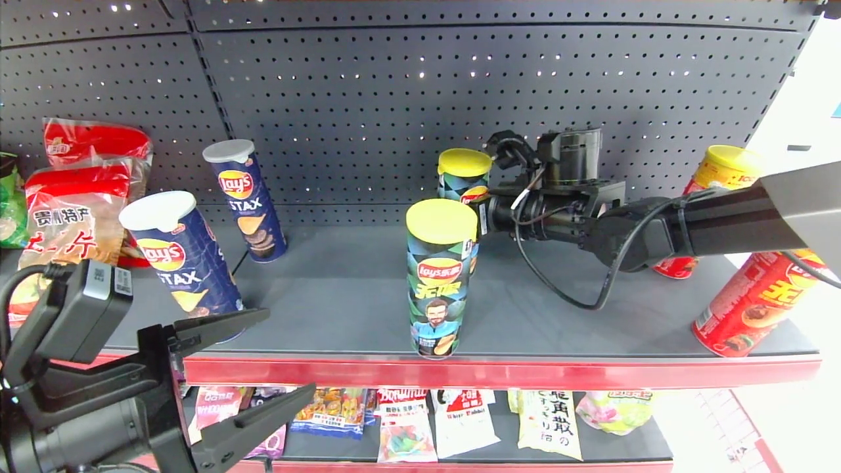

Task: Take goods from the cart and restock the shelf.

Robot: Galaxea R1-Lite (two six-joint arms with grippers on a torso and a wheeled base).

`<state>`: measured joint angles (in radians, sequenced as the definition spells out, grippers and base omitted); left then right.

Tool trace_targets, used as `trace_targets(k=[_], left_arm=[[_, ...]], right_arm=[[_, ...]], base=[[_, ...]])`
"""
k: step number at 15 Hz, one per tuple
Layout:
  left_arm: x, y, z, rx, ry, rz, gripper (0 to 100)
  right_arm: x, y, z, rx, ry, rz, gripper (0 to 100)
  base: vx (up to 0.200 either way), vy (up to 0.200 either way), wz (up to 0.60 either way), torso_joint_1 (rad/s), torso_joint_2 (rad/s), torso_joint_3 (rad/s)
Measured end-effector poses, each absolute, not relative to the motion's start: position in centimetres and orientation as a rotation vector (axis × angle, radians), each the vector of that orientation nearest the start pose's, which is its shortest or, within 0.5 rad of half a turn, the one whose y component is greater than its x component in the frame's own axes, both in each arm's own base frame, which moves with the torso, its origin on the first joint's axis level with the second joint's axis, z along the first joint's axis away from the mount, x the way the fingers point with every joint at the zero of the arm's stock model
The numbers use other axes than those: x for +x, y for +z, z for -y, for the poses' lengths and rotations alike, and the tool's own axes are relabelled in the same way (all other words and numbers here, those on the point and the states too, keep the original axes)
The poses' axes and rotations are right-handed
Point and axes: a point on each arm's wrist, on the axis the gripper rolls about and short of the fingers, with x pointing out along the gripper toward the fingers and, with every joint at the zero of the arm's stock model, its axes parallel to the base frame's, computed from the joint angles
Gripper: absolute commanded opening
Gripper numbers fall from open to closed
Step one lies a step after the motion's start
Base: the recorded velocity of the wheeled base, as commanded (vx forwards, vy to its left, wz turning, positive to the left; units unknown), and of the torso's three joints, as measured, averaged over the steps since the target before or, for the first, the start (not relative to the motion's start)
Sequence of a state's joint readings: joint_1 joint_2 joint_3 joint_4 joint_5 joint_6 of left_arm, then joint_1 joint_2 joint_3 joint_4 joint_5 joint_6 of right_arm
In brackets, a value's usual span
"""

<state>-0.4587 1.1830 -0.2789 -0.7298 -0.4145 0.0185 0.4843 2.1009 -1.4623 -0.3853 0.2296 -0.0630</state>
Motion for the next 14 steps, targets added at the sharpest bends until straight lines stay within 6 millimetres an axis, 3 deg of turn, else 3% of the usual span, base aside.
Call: trace_targets(k=[8, 14], left_arm=[[13.2, 16.6, 7.5, 0.022, -0.872, -0.186, 100], [13.8, 16.1, 7.7, 0.031, -0.818, -0.22, 100]], right_arm=[[34.8, 19.5, -18.5, -0.095, 0.696, -0.283, 100], [29.0, 18.8, -13.6, -0.102, 0.577, -0.377, 100]], base=[[0.0, 0.0, 0.0, 0.0, 0.0, 0.0], [0.0, 0.0, 0.0, 0.0, 0.0, 0.0]])
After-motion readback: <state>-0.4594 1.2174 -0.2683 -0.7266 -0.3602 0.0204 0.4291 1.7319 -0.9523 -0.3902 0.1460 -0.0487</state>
